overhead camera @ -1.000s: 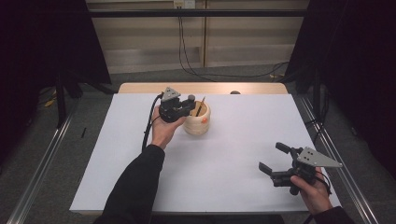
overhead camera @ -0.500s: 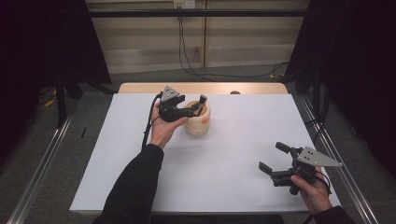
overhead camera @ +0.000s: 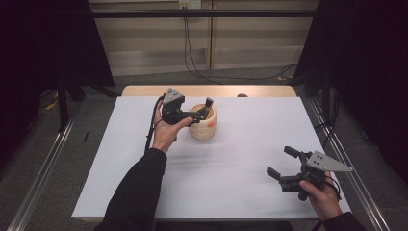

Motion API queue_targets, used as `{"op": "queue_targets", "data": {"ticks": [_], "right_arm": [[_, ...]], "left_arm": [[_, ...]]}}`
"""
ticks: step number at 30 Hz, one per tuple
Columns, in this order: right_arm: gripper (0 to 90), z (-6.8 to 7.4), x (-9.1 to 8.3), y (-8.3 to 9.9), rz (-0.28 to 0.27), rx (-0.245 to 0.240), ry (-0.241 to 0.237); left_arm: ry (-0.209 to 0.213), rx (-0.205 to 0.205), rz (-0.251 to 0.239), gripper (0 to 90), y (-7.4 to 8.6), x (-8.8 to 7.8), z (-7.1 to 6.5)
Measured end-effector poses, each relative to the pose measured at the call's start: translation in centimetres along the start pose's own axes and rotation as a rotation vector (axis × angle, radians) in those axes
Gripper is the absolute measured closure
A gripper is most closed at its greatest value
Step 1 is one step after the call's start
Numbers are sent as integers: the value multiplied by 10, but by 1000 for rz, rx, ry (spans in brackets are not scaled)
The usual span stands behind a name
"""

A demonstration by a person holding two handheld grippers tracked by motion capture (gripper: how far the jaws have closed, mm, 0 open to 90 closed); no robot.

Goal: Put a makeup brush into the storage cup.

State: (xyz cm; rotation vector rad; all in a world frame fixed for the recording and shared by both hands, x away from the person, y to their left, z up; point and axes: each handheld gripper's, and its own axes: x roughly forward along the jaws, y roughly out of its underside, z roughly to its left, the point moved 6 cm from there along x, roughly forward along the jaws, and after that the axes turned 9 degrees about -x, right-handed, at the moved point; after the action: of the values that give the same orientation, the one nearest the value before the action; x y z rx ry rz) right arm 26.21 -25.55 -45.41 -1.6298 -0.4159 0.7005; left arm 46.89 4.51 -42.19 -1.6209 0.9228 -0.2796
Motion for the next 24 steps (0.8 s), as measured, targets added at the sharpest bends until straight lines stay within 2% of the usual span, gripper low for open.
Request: {"op": "queue_targets", "data": {"ticks": [1, 3, 4, 6, 8, 10, 12, 13, 15, 16, 21, 24], "right_arm": [[2, 0, 0, 0, 0, -3, 0], [2, 0, 0, 0, 1, -2, 0], [2, 0, 0, 0, 1, -5, -3], [2, 0, 0, 0, 2, -5, -2], [2, 0, 0, 0, 2, -9, 1], [1, 0, 0, 0, 1, -5, 2], [0, 0, 0, 0, 6, -13, 3], [0, 0, 0, 0, 5, -9, 3], [0, 1, 0, 0, 2, -9, 3], [0, 1, 1, 0, 2, -9, 3], [0, 0, -1, 0, 4, -9, 9], [0, -1, -1, 0, 3, -13, 15]], "left_arm": [[-3, 13, -2, 14, -1, -1, 1], [1, 2, 6, 14, -1, -4, 0], [-2, 19, 6, 13, -1, -5, -1], [5, 22, -14, 14, -2, -8, -3], [3, 59, -21, 11, -4, -13, -3], [-13, 69, -26, 8, -5, -16, -2], [-26, 55, -37, 17, -6, -19, -2], [-25, 60, -33, 16, -6, -20, 0], [-17, 36, -32, 16, -5, -23, -1], [-23, 45, -26, 16, -3, -25, -1], [-30, 33, -32, 16, -3, -38, -1], [-32, 49, -39, 19, -2, -44, -2]]}}
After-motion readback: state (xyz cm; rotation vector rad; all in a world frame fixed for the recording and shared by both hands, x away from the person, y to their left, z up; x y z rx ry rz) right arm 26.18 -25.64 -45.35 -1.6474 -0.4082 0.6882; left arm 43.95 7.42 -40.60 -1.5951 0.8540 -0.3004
